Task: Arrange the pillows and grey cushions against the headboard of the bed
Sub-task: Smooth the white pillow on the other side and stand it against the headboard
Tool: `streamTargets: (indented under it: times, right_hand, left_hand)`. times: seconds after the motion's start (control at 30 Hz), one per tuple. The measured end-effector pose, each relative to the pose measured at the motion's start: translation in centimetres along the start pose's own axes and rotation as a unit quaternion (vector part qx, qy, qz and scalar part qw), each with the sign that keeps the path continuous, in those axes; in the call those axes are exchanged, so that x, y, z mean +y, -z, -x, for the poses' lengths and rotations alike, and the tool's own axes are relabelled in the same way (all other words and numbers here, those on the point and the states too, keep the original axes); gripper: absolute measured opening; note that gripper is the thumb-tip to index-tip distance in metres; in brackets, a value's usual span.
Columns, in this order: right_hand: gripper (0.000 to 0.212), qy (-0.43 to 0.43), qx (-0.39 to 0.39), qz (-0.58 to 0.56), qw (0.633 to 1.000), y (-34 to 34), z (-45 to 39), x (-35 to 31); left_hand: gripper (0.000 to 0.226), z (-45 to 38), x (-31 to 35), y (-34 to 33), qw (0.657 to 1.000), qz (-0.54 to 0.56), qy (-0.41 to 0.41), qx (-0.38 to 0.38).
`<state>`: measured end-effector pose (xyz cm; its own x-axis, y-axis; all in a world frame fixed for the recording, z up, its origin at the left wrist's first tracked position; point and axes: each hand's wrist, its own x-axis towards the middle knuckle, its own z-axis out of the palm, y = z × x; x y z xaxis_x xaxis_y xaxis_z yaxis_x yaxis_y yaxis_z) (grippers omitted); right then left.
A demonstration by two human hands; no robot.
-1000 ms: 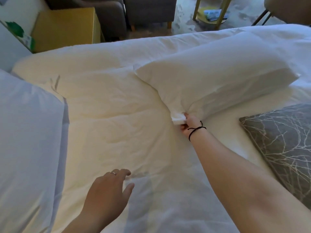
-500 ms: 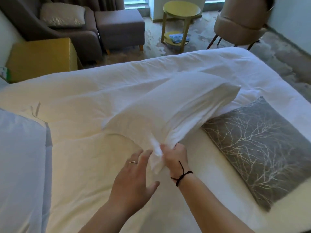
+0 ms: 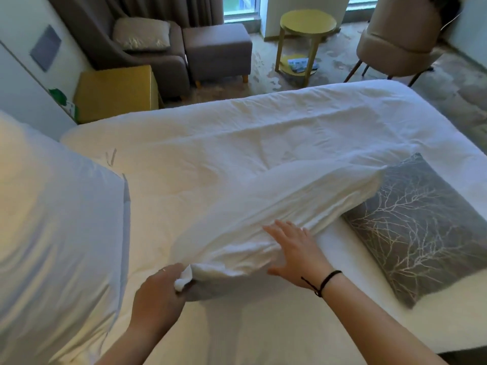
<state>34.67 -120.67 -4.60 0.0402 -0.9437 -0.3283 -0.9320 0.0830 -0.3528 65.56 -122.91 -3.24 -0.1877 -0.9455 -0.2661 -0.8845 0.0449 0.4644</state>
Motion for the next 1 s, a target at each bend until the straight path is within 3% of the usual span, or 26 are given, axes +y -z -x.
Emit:
streamTargets:
  times: [0.1,0.3,0.43,0.53,0.6,0.67,0.77,1.0]
  right_hand:
    - [0.101,0.065,0.009,0.116,0.991,-1.5,-2.1,4.4]
    - [0.078,0.102,0.096,0.132,0.981,-0.9,-8.0,6.5]
    - [0.035,0.118,0.145,0.105,0.977,-0.7,-10.7,4.7]
    - [0.007,0.115,0.132,0.115,0.978,-0.5,-11.2,3.5]
    - [0.006,0.100,0.117,0.118,0.981,-0.4,-11.2,3.0]
    - [0.004,0.093,0.109,0.102,0.984,0.3,-10.9,2.7]
    - [0.002,0.081,0.094,0.074,0.990,2.6,-10.5,1.7]
    - [0.015,0.130,0.114,0.057,0.983,7.6,-8.8,-6.2]
  left_hand:
    - [0.037,0.6,-1.1,0.9,0.998,-0.016,0.004,0.056]
    - [0.032,0.6,-0.9,3.0,0.994,-0.044,0.040,0.094]
    - [0.025,1.0,-0.7,3.7,0.991,-0.084,0.034,0.099]
    - [0.033,1.0,-0.8,3.7,0.990,-0.092,0.026,0.106]
    - [0.031,0.8,-0.9,3.9,0.991,-0.082,0.022,0.104]
    - [0.011,0.6,-1.1,4.5,0.990,-0.082,0.011,0.110]
    - [0.024,-0.5,-1.9,6.5,0.983,-0.111,-0.031,0.145]
    - [0.016,-9.5,-0.9,19.0,0.938,-0.154,-0.033,0.308]
